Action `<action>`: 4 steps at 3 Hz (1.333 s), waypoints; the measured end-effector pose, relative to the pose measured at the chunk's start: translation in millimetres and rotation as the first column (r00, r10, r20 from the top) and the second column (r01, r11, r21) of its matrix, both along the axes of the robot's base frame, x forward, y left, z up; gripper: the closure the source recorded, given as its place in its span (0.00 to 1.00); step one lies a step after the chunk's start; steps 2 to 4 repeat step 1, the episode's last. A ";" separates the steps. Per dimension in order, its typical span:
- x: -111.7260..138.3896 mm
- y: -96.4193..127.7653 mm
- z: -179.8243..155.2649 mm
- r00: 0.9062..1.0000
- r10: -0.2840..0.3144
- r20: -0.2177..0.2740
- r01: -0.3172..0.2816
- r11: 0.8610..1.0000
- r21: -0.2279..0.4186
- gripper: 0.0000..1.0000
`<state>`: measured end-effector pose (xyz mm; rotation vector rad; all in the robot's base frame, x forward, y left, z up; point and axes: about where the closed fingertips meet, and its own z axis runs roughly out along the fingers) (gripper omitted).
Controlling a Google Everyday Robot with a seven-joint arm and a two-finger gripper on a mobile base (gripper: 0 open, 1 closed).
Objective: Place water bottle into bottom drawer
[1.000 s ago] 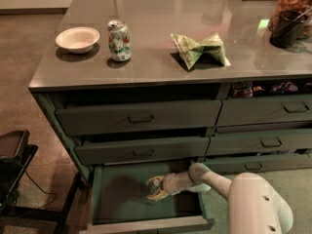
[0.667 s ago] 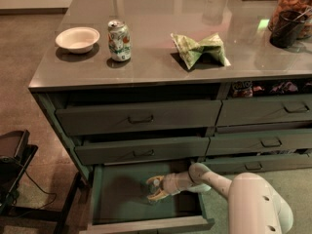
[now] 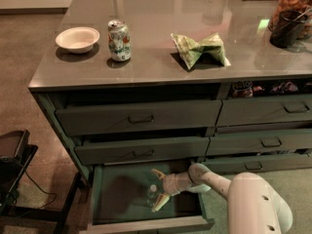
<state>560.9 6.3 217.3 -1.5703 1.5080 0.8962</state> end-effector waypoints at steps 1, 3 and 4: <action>0.0 0.0 0.0 1.000 0.000 0.000 0.000 1.000 0.000 0.00; 0.0 0.0 0.0 1.000 0.000 0.000 0.000 1.000 0.000 0.00; 0.0 0.0 0.0 1.000 0.000 0.000 0.000 1.000 0.000 0.00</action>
Offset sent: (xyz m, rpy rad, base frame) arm 0.0000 0.0000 0.0000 0.0000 0.0000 0.0000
